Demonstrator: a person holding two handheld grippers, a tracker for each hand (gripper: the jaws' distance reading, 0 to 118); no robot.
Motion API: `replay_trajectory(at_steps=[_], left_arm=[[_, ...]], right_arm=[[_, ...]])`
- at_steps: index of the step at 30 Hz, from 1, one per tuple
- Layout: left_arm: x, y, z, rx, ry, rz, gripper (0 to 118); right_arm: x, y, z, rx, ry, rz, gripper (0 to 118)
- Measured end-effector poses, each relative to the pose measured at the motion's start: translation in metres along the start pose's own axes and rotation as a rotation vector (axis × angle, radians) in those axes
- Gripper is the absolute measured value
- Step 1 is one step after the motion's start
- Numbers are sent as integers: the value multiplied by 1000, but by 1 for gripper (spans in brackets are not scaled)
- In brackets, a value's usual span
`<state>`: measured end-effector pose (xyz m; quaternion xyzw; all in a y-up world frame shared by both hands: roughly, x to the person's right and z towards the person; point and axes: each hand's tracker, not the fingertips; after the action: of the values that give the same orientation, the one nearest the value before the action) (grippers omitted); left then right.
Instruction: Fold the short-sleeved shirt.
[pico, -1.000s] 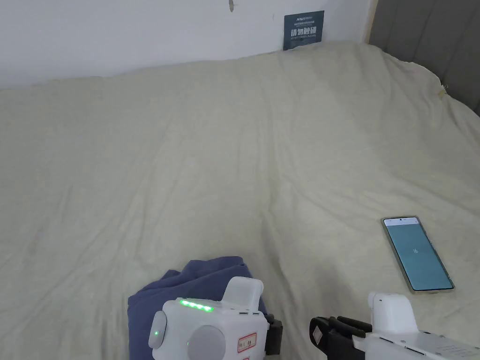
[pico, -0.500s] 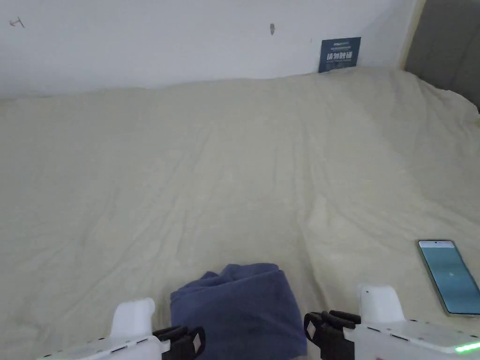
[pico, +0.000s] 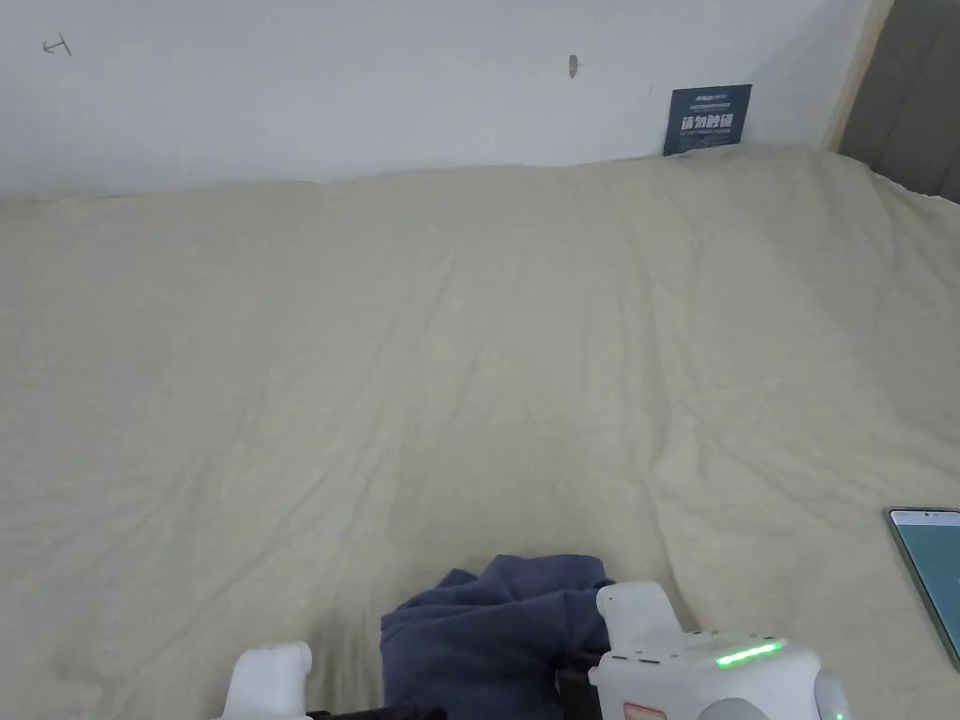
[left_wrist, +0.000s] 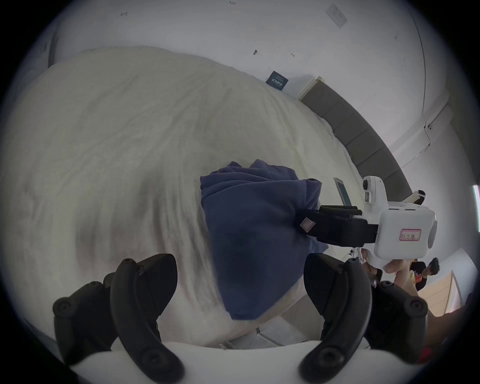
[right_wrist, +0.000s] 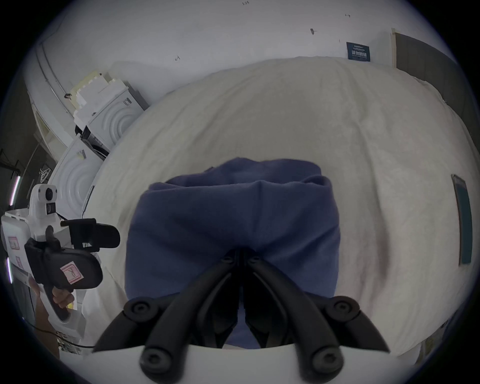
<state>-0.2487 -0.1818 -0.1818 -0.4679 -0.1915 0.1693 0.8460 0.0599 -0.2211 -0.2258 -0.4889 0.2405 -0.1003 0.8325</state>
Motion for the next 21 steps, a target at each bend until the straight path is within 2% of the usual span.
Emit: replay_trajectory(at_steps=[5,6,7,10,15,16,17,18,21], left_arm=[[-8,8,-25,-31,6,12,104],[-7,9,-27,-44,9,23,104],[-8,10,-30,-50,3,25,104],[-8,10,-40,-53,-16,25,104],[-3,12,-51,-52,-17,18,103],[-2,13,-51,-39,-20,2,97],[-1,13,-52,-32,-19,-17,80],[0,14,-53,-32,-5,-39,67],[0,18,-54,-49,-6,-47,60]], right_arm=[[21,-4,5,29,59,-108,7],[28,-4,7,29,81,-157,7],[0,-12,19,88,16,-57,7],[-13,-30,28,93,11,-26,7],[-18,-22,29,69,-21,17,7],[-8,-11,20,67,-13,-1,7],[-8,-11,20,66,-8,-5,7],[-2,-6,5,27,43,-74,7],[3,-2,5,28,41,-78,7]])
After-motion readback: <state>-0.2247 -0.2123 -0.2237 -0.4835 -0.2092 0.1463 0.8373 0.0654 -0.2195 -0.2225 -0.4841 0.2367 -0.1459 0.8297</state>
